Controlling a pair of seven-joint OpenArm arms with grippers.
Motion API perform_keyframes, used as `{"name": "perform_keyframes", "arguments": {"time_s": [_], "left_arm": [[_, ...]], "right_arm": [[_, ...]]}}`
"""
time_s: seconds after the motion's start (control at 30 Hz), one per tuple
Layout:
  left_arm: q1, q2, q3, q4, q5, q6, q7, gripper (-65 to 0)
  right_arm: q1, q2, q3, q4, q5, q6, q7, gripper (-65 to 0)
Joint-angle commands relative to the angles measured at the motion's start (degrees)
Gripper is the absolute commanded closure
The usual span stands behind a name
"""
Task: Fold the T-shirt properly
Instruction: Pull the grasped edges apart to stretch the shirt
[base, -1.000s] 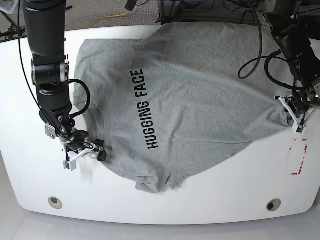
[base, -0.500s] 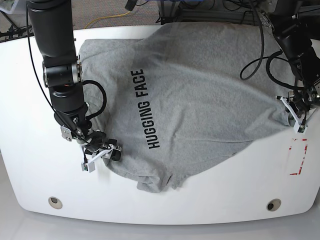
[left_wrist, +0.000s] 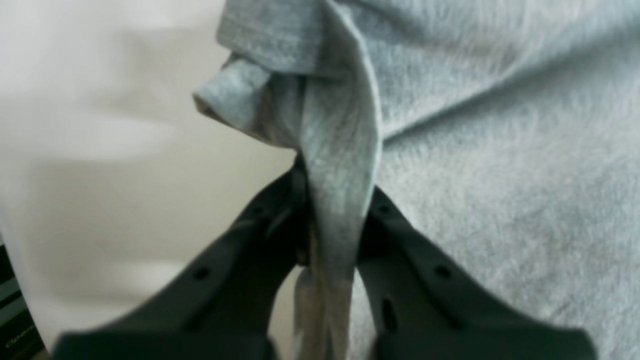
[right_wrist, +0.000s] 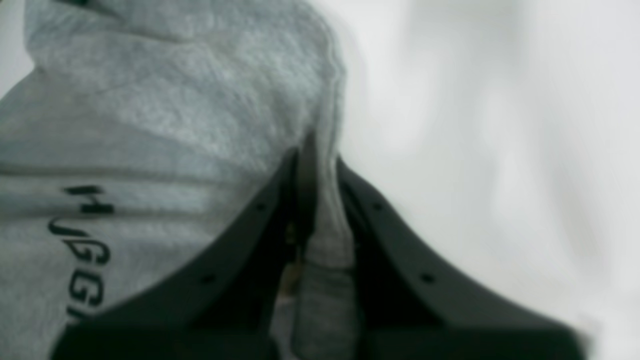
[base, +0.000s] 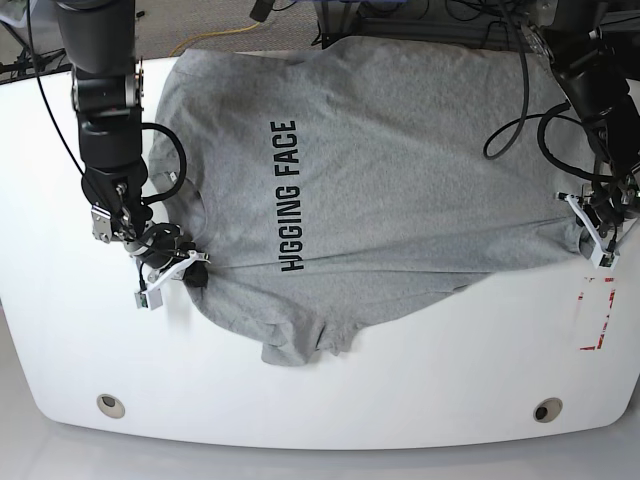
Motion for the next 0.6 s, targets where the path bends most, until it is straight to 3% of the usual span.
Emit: {"name": "perform_keyframes", "arguments": {"time_s": [0.0, 0.2, 0.27, 0.4, 0.57], "left_arm": [[-1.3, -1.4, -0.2, 1.0, -0.1, -0.1, -0.7, 0.0], [-1.1, -1.4, 3.4, 1.0, -0.1, -0.1, -2.8, 0.0], [-1.1, -1.3, 3.8, 1.0, -0.1, -0.1, -3.1, 0.0], [-1.2, -1.1, 3.8, 1.0, -0.1, -0.1, -3.1, 0.0], [-1.3, -0.9, 3.8, 1.0, -0.1, -0.1, -3.1, 0.0]], "right_arm": [[-2.2, 1.1, 4.6, 6.0, -0.4, 0.0, -3.4, 0.0], [-11.1, 1.0, 12.3, 18.6, -0.5, 0.0, -10.0, 0.0], [-12.1, 1.0, 12.6, 20.5, -0.5, 0.0, -11.3, -0.6], [-12.8, 1.0, 12.8, 22.3, -0.5, 0.0, -12.2, -7.8], [-12.0, 1.1, 12.5, 22.1, -0.5, 0.0, -12.0, -5.9]]}}
